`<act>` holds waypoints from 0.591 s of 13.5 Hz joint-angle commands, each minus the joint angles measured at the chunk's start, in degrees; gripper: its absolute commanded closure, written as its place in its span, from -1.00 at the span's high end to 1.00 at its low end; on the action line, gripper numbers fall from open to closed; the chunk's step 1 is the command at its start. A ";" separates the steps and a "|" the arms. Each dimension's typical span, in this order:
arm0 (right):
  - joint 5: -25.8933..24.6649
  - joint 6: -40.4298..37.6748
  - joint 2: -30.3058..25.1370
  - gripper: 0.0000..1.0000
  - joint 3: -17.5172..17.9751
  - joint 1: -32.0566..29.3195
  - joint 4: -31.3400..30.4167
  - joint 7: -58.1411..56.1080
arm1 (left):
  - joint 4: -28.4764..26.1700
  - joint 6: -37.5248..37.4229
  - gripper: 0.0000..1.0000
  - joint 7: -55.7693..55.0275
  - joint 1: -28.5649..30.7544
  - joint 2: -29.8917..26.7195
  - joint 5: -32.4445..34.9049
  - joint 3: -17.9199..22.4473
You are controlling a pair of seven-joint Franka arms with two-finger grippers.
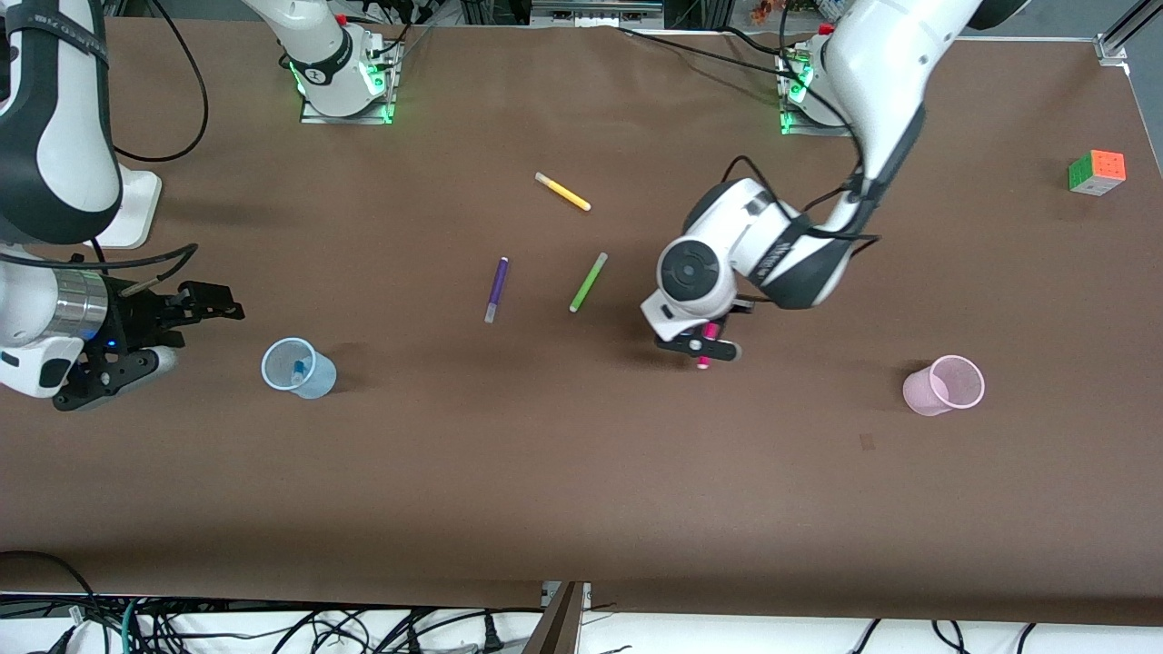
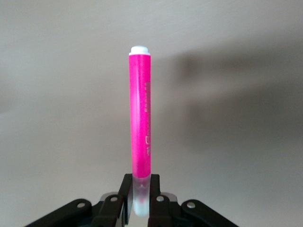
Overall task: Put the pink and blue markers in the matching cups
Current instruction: 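Drop the blue marker into the light blue cup with the right gripper, then carry the pink marker over the pink cup with the left gripper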
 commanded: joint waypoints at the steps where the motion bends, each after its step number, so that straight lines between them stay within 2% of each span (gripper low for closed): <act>1: -1.68 -4.31 -2.91 1.00 0.36 0.03 1.29 12.31 | 3.85 -9.83 -1.00 5.96 4.48 0.34 1.09 -0.32; 3: -3.43 -4.57 -6.16 1.00 0.71 0.38 -1.42 17.54 | 4.02 -16.15 -1.00 9.38 6.96 0.34 3.61 -0.15; 6: -3.71 -3.44 -14.86 1.00 0.89 0.38 -11.95 17.73 | 4.82 -25.03 -1.00 21.93 8.63 0.34 12.93 0.03; 8: -3.97 -0.47 -19.43 1.00 0.80 0.21 -17.84 16.94 | 4.99 -28.04 -1.00 29.93 9.78 0.43 20.64 1.43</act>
